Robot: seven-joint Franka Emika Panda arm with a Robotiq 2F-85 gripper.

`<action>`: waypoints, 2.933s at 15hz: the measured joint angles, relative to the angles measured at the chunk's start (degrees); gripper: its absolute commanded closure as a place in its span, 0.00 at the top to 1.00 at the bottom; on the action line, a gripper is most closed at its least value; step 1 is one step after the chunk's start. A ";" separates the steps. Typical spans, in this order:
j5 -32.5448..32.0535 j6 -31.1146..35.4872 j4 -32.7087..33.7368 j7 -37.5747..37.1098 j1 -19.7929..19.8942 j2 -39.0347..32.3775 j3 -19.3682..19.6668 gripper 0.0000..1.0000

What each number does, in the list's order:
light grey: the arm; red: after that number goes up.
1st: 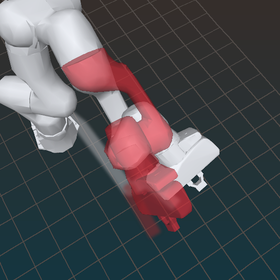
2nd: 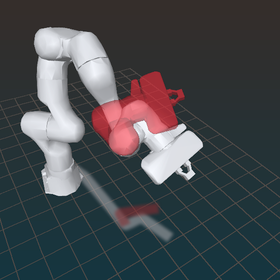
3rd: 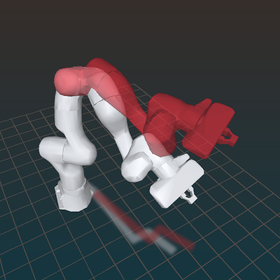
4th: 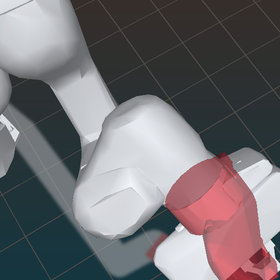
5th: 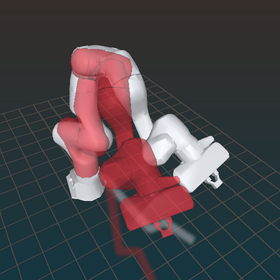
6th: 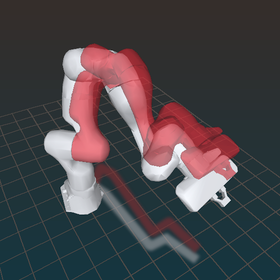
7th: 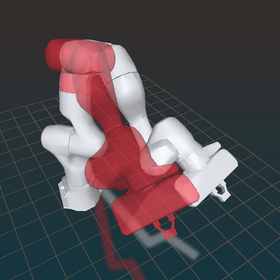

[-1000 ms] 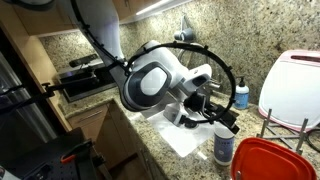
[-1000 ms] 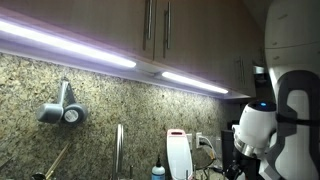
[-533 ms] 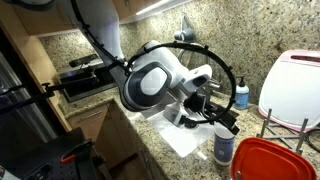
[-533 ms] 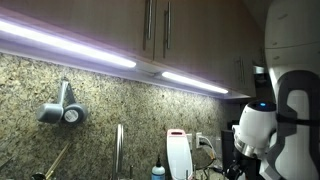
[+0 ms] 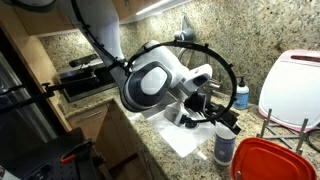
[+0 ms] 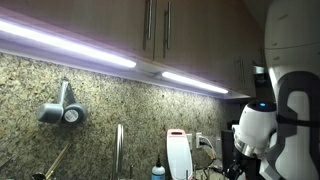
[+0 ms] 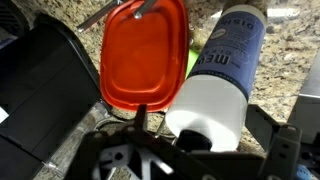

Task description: Put the right bottle into the sink

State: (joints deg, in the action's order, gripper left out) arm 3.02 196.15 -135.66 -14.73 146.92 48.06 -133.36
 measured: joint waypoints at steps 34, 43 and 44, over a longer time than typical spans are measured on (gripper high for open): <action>0.57 1.55 -4.44 -0.19 -5.29 0.23 -1.47 1.00; 1.78 1.48 -4.75 -0.31 -7.37 0.70 -0.48 1.00; 1.83 1.48 -4.77 -0.31 -7.42 0.70 -0.38 1.00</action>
State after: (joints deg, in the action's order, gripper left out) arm 4.85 197.63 -140.43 -15.04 139.50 48.75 -133.74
